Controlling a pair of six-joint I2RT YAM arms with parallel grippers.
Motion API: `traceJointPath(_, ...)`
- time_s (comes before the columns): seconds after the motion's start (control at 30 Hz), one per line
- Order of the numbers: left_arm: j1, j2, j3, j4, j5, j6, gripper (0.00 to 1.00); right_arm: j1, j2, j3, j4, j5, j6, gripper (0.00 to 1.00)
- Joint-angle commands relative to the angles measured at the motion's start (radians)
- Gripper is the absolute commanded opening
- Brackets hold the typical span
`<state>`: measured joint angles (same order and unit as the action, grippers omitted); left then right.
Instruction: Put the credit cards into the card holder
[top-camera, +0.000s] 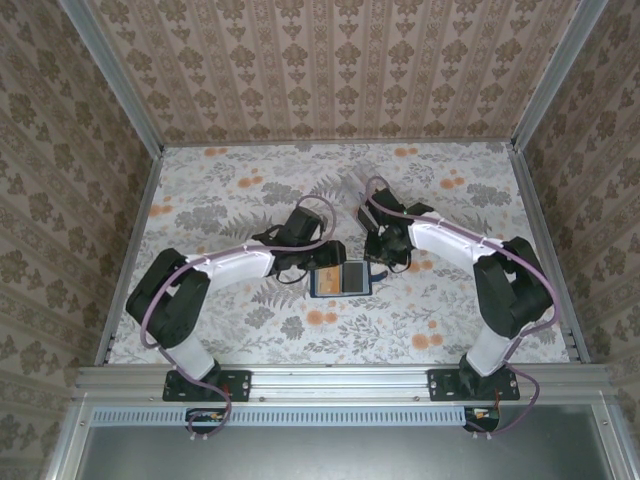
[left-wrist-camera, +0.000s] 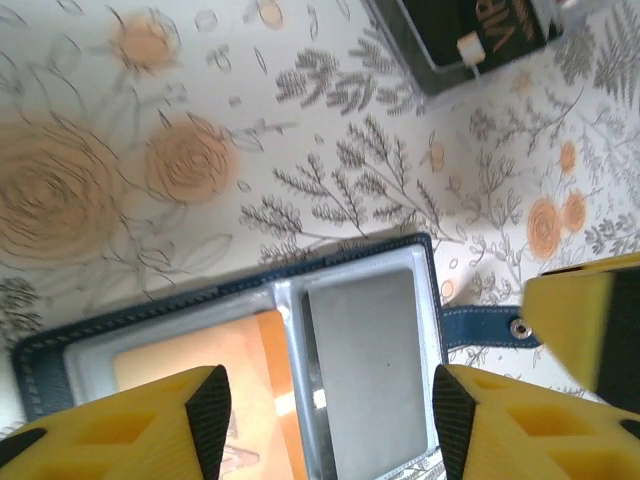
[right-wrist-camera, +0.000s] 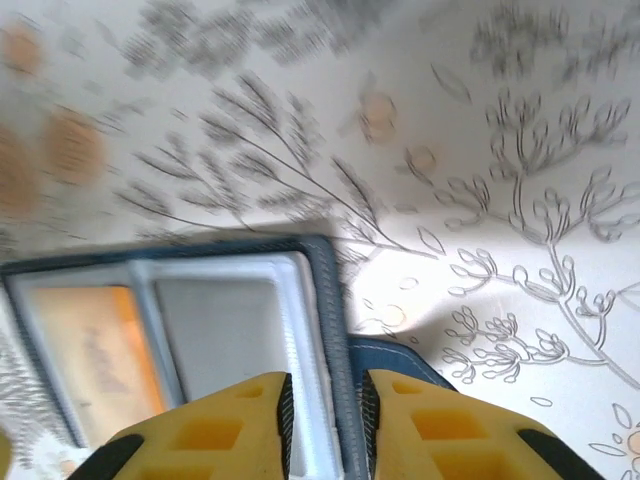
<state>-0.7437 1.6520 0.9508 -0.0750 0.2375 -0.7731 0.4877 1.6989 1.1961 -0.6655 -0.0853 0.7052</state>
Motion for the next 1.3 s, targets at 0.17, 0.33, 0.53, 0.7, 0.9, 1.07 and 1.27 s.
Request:
traceJointPath(0.17,0.095,-0.067,-0.001,0.015,-0.026,0.053,0.65,-0.049,0.023,0.255,-0.166,0.153,-0.248,0.35)
traceJointPath(0.33,0.135,-0.064,0.017,0.018,-0.021,0.07,0.66,-0.049,0.189,0.458,-0.284,0.292,-0.37,0.31)
traceJointPath(0.53,0.155,-0.079,-0.008,0.06,-0.034,0.059,0.7,-0.036,0.306,0.598,-0.333,0.327,-0.462,0.31)
traceJointPath(0.7,0.162,-0.107,-0.029,0.073,-0.059,0.066,0.72,-0.012,0.368,0.659,-0.358,0.354,-0.516,0.32)
traceJointPath(0.9,0.171,-0.143,-0.053,0.086,-0.09,0.063,0.72,0.024,0.463,0.741,-0.399,0.433,-0.536,0.35)
traceJointPath(1.07,0.179,-0.183,-0.078,0.077,-0.138,0.061,0.73,0.046,0.506,0.764,-0.402,0.507,-0.547,0.37)
traceJointPath(1.27,0.191,-0.227,-0.116,0.083,-0.161,0.053,0.73,0.061,0.553,0.779,-0.4,0.572,-0.555,0.38)
